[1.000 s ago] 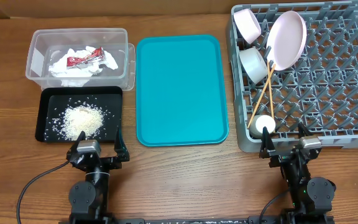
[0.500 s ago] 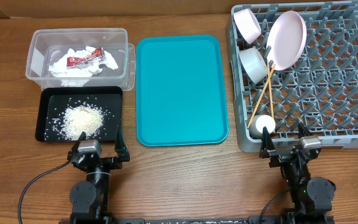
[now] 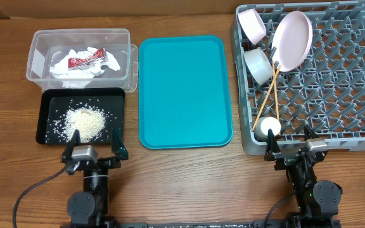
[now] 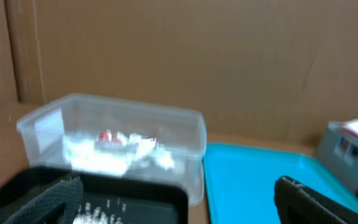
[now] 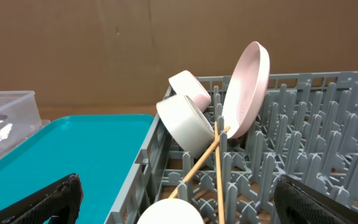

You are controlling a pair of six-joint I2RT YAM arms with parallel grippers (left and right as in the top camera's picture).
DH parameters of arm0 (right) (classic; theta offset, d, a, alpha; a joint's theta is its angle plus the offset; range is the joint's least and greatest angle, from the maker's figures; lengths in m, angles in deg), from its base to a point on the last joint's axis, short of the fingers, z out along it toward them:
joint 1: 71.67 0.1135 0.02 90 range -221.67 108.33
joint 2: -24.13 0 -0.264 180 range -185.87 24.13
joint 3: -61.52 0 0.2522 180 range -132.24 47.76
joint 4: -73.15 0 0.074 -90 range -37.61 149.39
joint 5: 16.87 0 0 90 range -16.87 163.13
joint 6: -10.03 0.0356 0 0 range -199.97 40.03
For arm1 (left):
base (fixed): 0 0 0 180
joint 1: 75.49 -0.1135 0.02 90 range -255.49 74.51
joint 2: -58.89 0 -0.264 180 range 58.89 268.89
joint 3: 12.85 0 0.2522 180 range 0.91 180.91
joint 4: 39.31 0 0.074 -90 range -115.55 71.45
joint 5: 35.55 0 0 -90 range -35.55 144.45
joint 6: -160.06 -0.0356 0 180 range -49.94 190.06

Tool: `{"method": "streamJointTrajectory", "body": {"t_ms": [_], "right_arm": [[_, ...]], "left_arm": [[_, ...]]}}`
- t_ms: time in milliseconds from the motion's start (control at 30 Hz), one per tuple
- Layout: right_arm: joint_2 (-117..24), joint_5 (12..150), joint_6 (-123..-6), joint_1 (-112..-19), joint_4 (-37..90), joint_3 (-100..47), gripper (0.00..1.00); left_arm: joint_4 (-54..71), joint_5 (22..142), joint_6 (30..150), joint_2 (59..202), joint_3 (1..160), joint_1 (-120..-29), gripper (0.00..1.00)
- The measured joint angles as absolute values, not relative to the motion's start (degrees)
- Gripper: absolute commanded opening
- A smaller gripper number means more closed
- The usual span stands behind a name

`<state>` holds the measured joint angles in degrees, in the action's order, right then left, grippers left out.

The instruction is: Sort waste into correct bins and load items into the dishwasher

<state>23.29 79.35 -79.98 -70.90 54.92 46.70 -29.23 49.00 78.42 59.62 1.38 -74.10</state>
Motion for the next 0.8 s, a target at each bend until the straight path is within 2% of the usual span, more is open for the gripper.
{"method": "streamJointTrajectory", "body": {"t_ms": [133, 800], "right_arm": [[23.29, 79.37, -79.98, -70.88, 54.94, 46.7, 1.0], [23.29, 79.33, -79.96, -70.88, 54.92, 46.7, 1.0]], "left_arm": [[-21.6, 49.18, 78.45, 59.67, 1.36, -74.1, 1.0], [-21.36, 50.77, 78.45, 59.58, 1.38, -74.1, 1.0]]}}
